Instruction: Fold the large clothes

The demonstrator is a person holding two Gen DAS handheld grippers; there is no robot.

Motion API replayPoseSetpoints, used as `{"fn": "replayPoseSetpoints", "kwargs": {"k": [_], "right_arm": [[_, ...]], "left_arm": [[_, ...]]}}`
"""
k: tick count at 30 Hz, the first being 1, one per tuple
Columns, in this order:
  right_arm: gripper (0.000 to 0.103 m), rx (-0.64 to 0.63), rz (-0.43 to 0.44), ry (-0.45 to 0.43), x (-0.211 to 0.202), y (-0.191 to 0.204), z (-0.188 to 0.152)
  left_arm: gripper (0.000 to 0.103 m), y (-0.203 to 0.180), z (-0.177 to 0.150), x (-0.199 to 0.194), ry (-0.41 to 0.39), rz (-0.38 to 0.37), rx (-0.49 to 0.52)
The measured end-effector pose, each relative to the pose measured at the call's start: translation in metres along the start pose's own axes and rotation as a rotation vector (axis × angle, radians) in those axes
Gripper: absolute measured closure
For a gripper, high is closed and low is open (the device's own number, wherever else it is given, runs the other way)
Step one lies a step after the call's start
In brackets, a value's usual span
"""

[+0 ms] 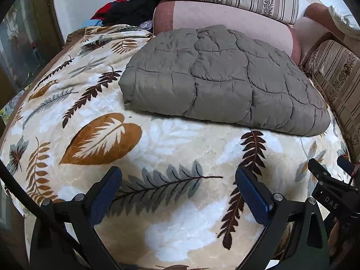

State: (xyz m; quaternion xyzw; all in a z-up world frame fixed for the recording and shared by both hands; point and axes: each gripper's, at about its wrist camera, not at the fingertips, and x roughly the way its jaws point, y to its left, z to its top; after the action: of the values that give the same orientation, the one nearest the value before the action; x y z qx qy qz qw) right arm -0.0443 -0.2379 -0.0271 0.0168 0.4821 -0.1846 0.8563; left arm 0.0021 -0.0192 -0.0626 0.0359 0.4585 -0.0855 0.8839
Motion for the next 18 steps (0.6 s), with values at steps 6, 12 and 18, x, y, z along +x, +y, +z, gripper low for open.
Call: {"fn": "replayPoseSetpoints", "kwargs": {"k": [6, 12, 18], "right_arm": [[0.010, -0.005, -0.003, 0.010, 0.003, 0.000, 0.000], [0.010, -0.025, 0.000, 0.025, 0.008, 0.006, -0.002], [0.010, -0.030, 0.000, 0.029, 0.010, 0.006, -0.002]], "left_arm": [[0.003, 0.001, 0.000, 0.005, 0.014, -0.001, -0.005], [0.003, 0.003, -0.001, 0.008, 0.021, 0.004, -0.008], [0.003, 0.004, -0.001, 0.011, 0.029, 0.006, -0.012]]}}
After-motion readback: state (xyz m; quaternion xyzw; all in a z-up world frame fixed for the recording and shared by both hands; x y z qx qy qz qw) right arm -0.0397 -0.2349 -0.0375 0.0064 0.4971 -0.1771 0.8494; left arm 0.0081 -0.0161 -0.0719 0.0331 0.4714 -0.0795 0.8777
